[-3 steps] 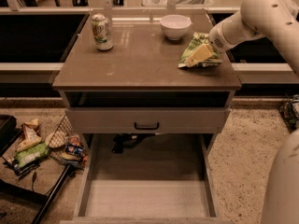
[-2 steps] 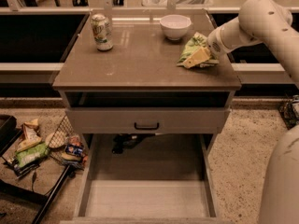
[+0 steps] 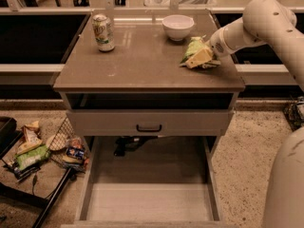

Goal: Place green jalapeno chip bag into middle drawer

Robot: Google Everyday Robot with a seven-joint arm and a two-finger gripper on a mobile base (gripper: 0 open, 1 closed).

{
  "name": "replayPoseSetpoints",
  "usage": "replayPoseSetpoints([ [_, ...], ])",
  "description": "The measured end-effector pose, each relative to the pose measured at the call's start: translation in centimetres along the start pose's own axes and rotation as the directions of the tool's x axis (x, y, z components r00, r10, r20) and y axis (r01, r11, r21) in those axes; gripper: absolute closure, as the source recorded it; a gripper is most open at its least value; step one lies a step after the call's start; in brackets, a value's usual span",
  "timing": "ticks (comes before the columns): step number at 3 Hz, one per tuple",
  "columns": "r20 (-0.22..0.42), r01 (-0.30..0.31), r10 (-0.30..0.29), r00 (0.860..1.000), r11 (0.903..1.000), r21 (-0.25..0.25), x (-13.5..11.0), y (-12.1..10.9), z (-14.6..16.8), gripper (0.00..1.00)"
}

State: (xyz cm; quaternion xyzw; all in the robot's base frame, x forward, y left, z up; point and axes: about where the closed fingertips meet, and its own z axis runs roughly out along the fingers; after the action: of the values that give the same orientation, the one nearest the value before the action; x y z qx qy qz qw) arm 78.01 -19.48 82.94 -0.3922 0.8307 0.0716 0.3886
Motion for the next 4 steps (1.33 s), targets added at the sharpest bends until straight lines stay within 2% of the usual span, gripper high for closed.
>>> replayPoseSetpoints([
  [1,0.000,0.000,0.000,1.000,1.0000,0.000,-0.01,0.00,-0.01,0.96],
  [2,0.000,0.000,0.000,1.000,1.0000,0.000,-0.13,-0.03,-0.12,1.00],
  [4,0.000,0.000,0.000,1.000,1.0000,0.000,-0.27,-0.07,-0.25,1.00],
])
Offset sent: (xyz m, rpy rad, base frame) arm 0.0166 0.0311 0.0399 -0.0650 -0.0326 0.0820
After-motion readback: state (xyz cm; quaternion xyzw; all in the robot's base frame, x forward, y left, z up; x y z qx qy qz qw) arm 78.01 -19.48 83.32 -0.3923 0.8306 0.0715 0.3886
